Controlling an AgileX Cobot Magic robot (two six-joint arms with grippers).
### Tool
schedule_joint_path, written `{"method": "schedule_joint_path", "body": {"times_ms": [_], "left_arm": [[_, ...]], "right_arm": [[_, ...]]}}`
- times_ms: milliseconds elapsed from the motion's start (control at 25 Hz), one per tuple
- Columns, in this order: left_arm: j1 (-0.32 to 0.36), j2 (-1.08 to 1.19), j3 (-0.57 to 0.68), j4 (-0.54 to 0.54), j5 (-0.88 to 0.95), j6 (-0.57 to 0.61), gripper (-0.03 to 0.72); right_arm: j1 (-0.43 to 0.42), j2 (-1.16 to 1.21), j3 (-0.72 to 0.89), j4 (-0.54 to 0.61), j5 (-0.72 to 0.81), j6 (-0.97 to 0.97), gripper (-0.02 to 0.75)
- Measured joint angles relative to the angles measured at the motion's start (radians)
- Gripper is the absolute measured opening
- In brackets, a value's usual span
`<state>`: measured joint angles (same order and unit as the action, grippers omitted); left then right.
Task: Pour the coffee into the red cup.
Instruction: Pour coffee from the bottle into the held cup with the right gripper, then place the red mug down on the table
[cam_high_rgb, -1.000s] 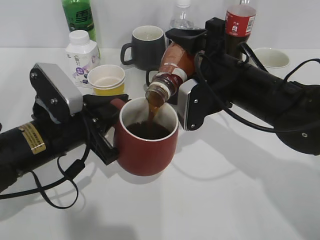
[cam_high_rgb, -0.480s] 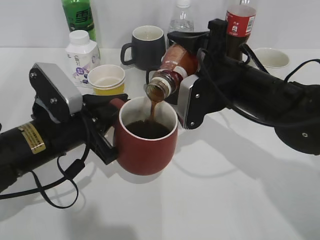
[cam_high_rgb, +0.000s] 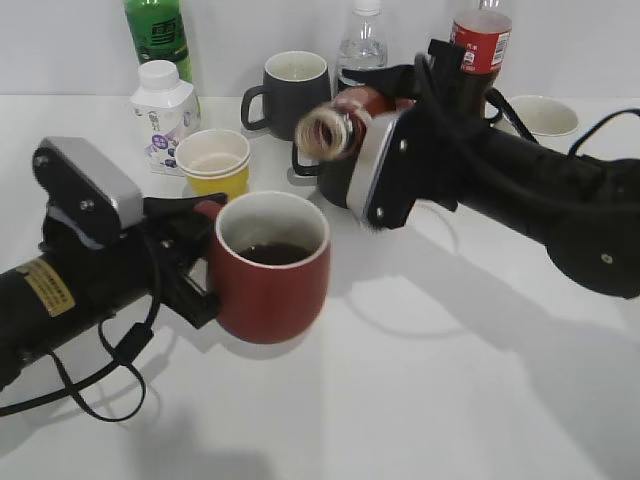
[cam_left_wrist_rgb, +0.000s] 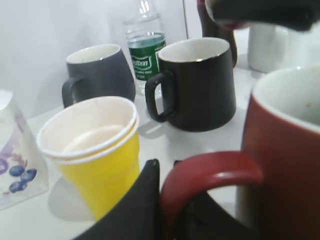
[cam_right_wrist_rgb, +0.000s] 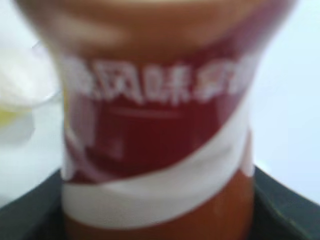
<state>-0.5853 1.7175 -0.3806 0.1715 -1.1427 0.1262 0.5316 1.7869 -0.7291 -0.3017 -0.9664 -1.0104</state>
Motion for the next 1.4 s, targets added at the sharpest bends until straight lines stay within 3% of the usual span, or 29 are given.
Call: {"method": "schedule_joint_path", "body": {"times_ms": [160, 400, 600, 1080, 1400], "left_arm": [[0.0, 0.0, 0.025, -0.087, 0.0, 0.0, 0.048], [0.0, -0.021, 0.049, -0.124, 0.005, 0.0, 0.048], [0.0, -0.107, 0.076, -0.247, 0.005, 0.0, 0.048], [0.011, -0.203, 0.084, -0.528, -0.003, 0.074, 0.048], [0.157, -0.202, 0.084, -0.563, -0.001, 0.085, 0.048]], "right_arm": [[0.001, 0.0, -0.038, 0.036, 0.035, 0.19, 0.502], [0.001, 0.0, -0.081, 0.114, 0.075, 0.444, 0.502], [0.001, -0.001, -0.082, 0.198, 0.079, 0.587, 0.502], [0.001, -0.02, -0.082, 0.578, 0.194, 0.616, 0.502], [0.001, -0.07, -0.035, 0.672, 0.206, 0.614, 0.502]]}}
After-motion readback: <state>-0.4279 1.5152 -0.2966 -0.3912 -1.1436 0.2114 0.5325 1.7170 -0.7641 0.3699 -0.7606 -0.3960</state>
